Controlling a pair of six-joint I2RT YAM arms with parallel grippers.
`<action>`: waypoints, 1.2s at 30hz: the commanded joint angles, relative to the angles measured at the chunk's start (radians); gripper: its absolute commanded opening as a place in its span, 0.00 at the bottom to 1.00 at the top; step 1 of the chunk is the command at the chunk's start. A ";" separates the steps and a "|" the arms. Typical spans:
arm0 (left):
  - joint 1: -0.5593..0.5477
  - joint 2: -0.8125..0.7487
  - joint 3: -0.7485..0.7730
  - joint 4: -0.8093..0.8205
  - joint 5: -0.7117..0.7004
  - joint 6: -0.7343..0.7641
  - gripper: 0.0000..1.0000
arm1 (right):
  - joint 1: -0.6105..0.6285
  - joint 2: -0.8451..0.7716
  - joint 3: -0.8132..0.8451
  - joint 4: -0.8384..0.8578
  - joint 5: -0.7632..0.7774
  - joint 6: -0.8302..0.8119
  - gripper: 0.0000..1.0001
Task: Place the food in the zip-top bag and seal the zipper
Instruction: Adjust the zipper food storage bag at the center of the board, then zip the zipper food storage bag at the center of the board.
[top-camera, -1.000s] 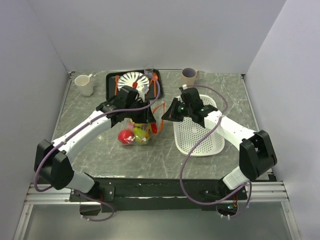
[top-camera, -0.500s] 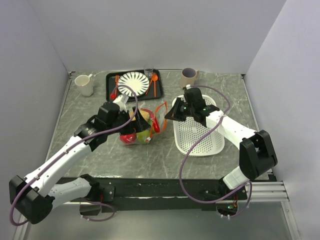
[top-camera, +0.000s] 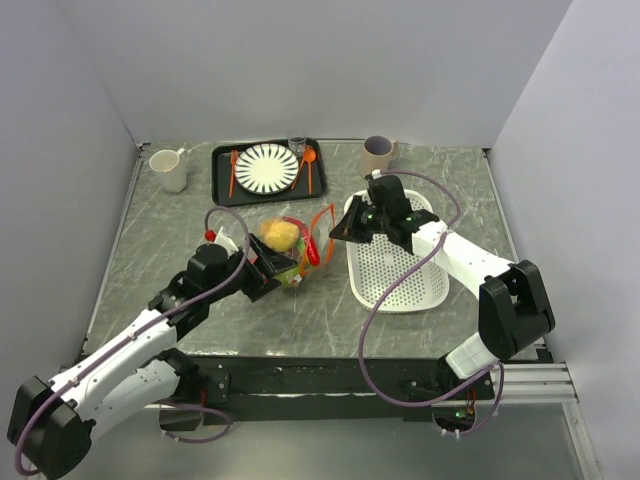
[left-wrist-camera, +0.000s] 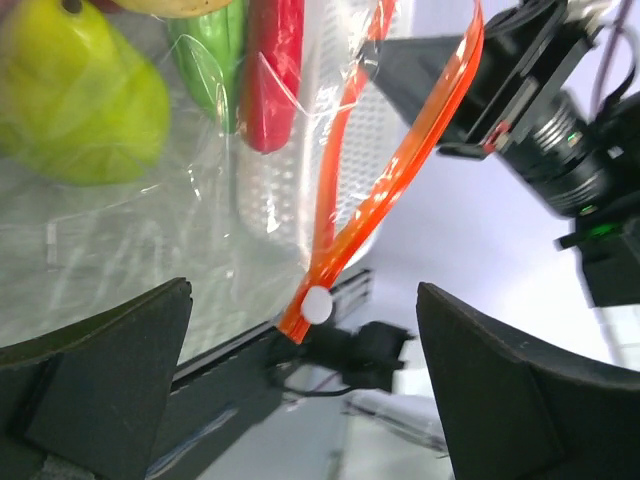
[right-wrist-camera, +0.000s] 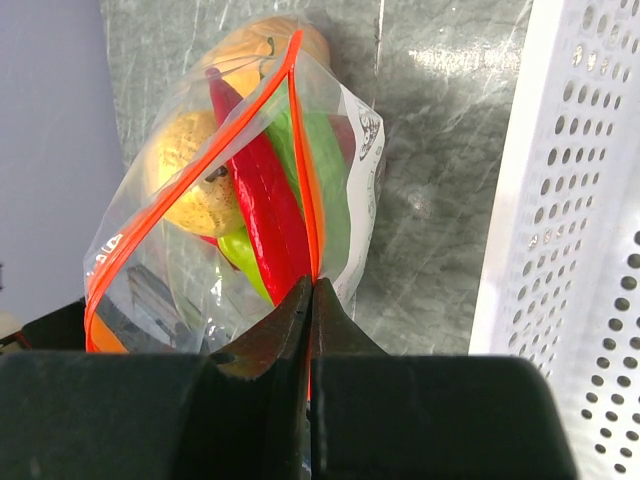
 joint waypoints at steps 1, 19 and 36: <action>0.006 0.016 -0.052 0.207 -0.010 -0.183 0.97 | -0.005 -0.056 -0.006 0.022 -0.006 -0.011 0.05; 0.007 0.018 -0.140 0.259 -0.023 -0.413 0.64 | -0.005 -0.060 -0.006 0.010 0.013 -0.019 0.05; 0.003 0.070 -0.207 0.368 0.044 -0.490 0.64 | -0.006 -0.053 0.014 -0.006 0.000 -0.025 0.05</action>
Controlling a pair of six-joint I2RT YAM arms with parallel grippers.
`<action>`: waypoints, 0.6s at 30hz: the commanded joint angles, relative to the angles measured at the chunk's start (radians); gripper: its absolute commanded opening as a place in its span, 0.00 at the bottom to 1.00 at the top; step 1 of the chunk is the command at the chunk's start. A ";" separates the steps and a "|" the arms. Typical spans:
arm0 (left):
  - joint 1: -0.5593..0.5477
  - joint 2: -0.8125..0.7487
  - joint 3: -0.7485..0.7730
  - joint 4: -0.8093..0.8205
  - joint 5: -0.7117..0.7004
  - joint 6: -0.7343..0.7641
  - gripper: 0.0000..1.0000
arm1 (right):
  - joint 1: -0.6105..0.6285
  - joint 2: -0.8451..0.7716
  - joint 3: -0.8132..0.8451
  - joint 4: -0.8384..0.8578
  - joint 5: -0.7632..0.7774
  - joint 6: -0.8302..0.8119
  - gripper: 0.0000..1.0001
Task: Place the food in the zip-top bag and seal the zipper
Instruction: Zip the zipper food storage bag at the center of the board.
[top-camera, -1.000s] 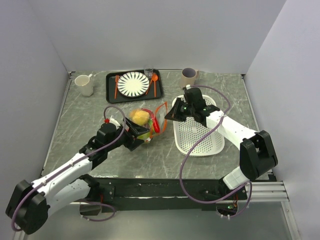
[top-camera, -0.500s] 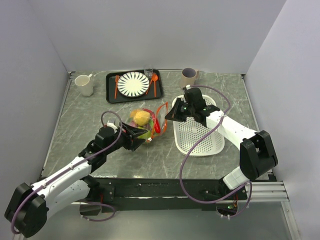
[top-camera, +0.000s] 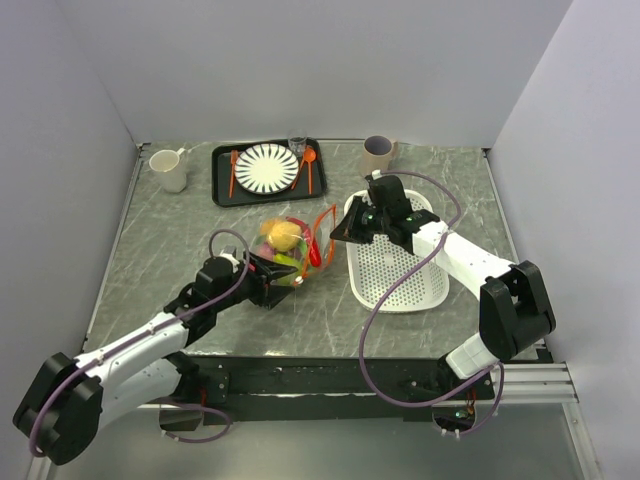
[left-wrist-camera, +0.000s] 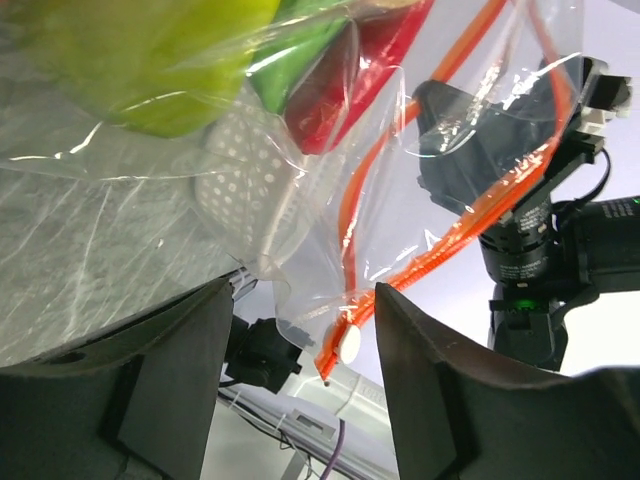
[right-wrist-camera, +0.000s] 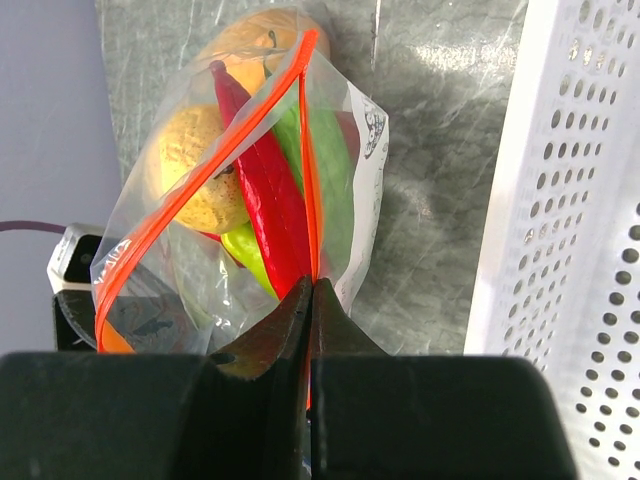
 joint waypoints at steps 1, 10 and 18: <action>0.000 -0.035 -0.020 0.078 -0.027 -0.033 0.64 | -0.006 -0.048 0.016 0.008 -0.002 -0.015 0.05; 0.000 0.103 -0.017 0.243 0.025 -0.078 0.53 | -0.006 -0.057 0.015 0.007 -0.010 -0.015 0.05; 0.000 0.108 -0.034 0.243 0.022 -0.087 0.35 | -0.005 -0.060 0.001 0.008 -0.009 -0.014 0.05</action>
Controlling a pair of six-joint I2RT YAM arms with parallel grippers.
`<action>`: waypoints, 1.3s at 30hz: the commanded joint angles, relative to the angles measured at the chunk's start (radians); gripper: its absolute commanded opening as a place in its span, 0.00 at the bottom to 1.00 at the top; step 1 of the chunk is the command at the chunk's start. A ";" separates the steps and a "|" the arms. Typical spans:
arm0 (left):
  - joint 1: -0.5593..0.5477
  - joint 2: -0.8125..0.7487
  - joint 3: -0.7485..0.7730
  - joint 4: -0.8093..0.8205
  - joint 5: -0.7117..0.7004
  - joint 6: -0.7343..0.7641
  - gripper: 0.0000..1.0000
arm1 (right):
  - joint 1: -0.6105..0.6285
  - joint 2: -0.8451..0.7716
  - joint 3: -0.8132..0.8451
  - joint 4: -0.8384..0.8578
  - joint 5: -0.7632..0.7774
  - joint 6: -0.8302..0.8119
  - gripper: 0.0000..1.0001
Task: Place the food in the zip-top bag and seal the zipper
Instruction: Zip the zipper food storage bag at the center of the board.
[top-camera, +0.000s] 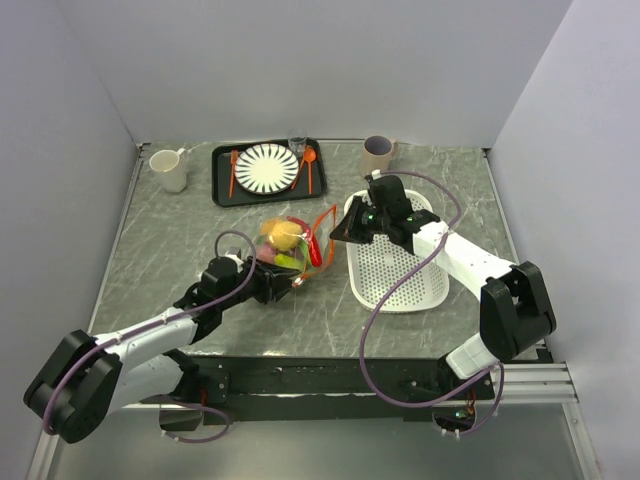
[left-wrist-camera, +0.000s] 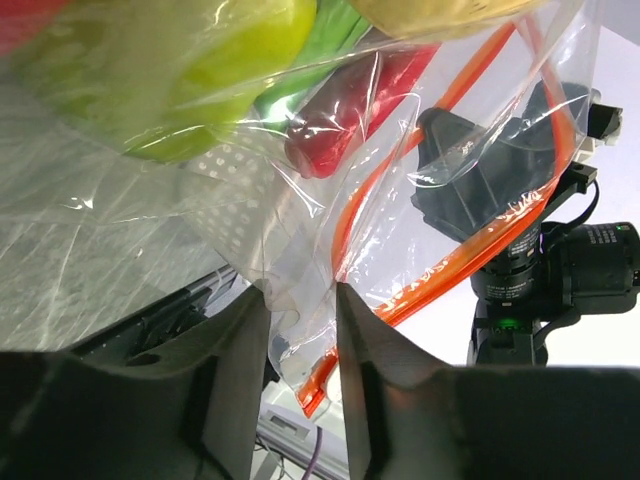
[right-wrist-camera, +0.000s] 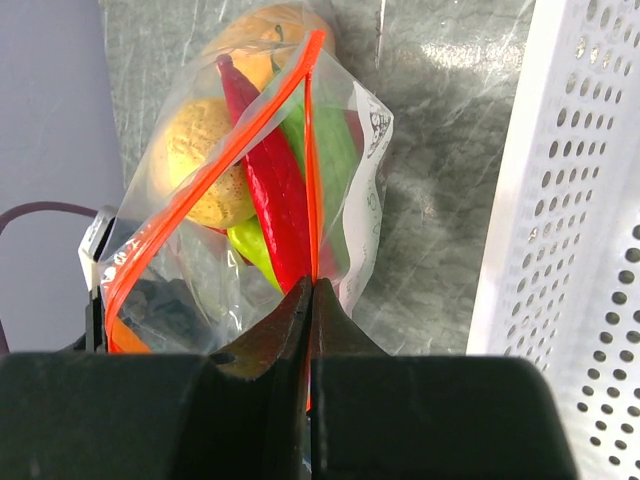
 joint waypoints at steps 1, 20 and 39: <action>0.000 -0.030 -0.001 0.041 0.003 -0.002 0.33 | -0.005 -0.056 0.001 0.011 -0.001 -0.012 0.05; 0.006 -0.062 -0.036 0.038 -0.011 0.022 0.01 | -0.006 -0.130 0.012 -0.073 0.046 -0.026 0.54; 0.011 -0.095 0.075 -0.117 -0.074 0.197 0.01 | 0.242 -0.309 -0.182 0.081 -0.064 0.253 0.65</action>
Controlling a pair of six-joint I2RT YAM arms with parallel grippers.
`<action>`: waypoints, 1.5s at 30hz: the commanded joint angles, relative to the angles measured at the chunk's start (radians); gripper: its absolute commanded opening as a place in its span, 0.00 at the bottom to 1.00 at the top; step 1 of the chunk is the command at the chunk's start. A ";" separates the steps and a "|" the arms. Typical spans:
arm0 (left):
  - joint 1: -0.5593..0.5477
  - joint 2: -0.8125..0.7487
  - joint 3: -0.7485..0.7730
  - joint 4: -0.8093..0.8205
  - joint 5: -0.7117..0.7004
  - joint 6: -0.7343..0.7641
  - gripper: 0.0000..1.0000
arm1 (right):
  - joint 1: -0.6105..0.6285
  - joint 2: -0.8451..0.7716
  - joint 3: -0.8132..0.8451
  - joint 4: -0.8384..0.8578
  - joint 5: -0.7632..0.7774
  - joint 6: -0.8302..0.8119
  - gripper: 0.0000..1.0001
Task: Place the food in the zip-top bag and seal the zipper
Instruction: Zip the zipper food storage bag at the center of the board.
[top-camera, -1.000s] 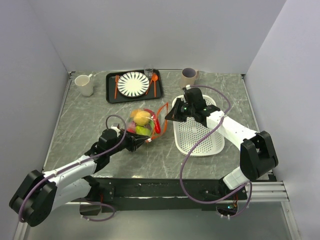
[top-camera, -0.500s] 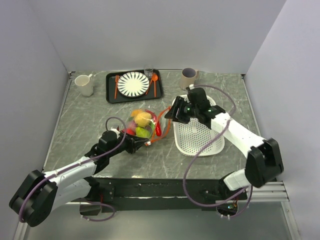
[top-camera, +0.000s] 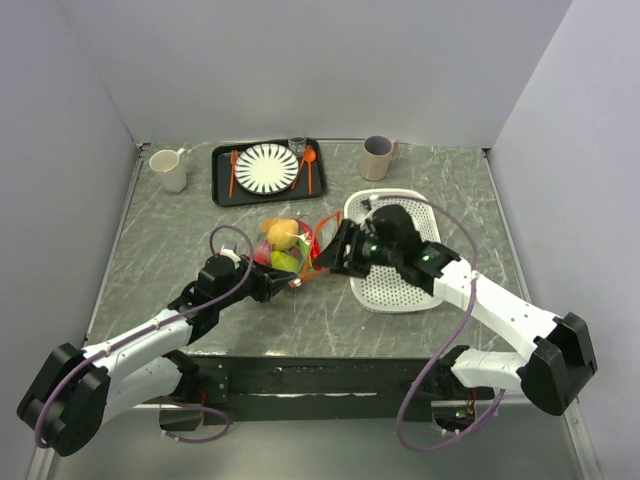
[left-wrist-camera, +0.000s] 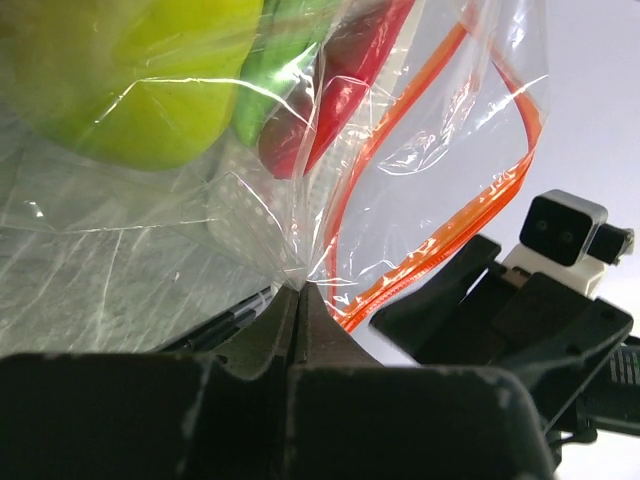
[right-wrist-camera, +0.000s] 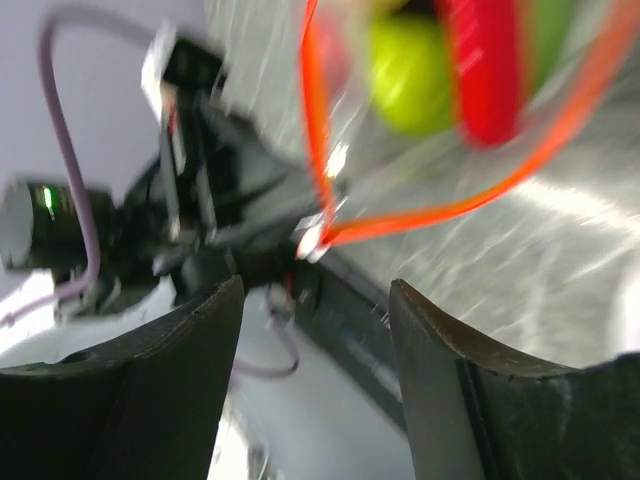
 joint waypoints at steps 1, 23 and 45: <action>0.005 -0.014 0.039 0.003 -0.020 0.034 0.01 | 0.071 0.030 -0.001 0.112 -0.036 0.085 0.65; 0.006 0.017 0.035 0.046 0.003 0.034 0.01 | 0.142 0.214 -0.001 0.219 -0.080 0.163 0.45; 0.005 0.030 0.036 0.066 0.017 0.031 0.01 | 0.141 0.246 -0.027 0.251 -0.075 0.165 0.41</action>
